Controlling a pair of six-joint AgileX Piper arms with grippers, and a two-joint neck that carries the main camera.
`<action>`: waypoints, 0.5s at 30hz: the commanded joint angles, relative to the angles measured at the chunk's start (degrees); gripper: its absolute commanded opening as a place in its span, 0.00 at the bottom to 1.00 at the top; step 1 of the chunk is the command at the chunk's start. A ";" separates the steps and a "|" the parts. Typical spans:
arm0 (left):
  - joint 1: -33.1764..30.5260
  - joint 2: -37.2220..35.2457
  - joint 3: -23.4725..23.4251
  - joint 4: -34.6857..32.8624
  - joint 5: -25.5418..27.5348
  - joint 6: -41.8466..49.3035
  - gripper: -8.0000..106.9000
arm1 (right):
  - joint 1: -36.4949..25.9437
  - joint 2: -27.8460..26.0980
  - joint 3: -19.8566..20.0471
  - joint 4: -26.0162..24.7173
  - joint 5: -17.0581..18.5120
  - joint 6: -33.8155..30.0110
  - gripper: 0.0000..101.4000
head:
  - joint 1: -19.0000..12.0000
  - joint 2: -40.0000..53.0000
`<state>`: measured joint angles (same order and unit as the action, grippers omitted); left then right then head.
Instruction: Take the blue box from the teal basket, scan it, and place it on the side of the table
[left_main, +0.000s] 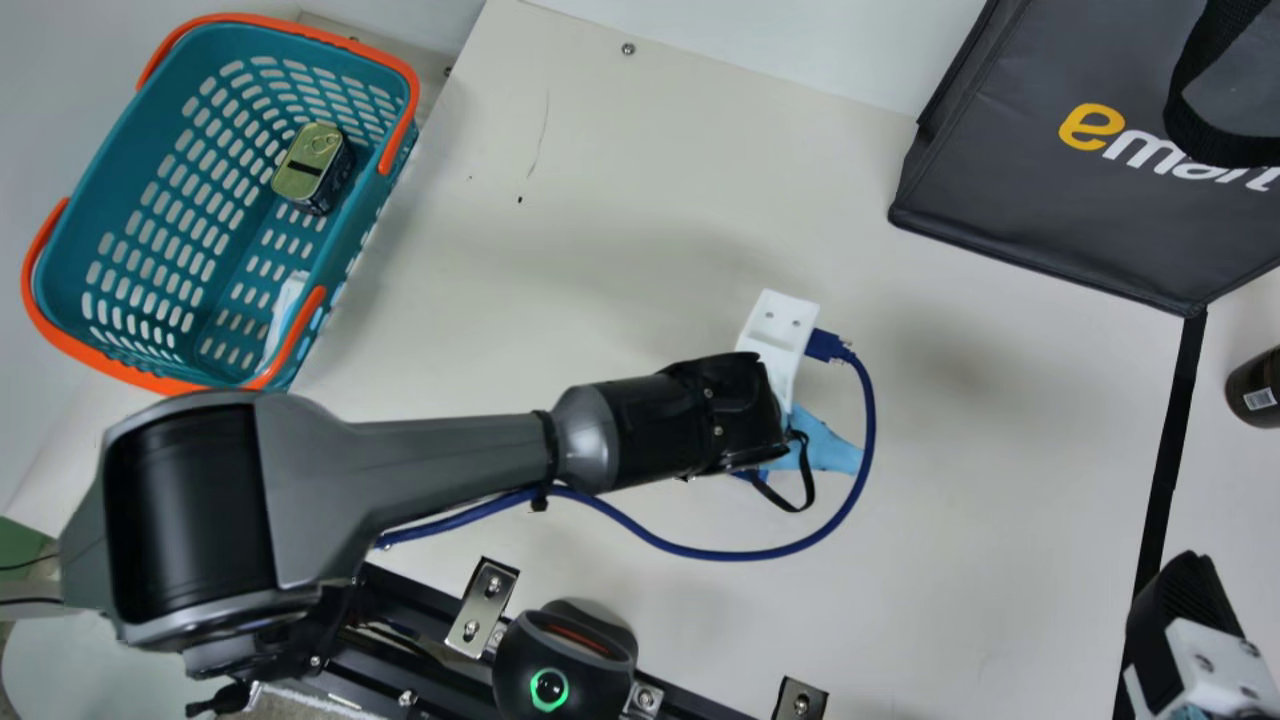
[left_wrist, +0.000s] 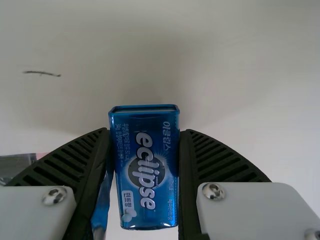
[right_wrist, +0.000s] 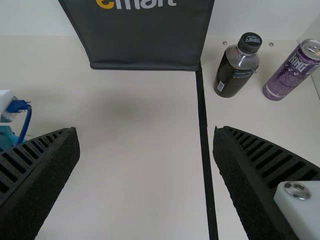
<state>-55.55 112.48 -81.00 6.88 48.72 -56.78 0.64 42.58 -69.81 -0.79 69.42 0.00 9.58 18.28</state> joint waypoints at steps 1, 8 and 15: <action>-0.22 1.10 -1.54 0.09 0.34 -0.37 0.09 | 0.00 0.00 0.00 0.00 0.00 0.00 0.94 | -1.66 0.14; -0.66 3.64 -4.62 0.02 1.09 -1.73 0.29 | 0.00 0.00 0.00 0.00 0.00 0.00 0.94 | -1.66 0.14; -0.74 5.08 -5.85 -0.45 0.94 -2.56 0.49 | 0.00 0.00 0.00 0.00 0.00 0.00 0.94 | -1.66 0.14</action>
<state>-56.20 117.53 -86.79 6.51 49.73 -59.35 0.64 42.58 -69.81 -0.79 69.42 0.00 9.58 18.28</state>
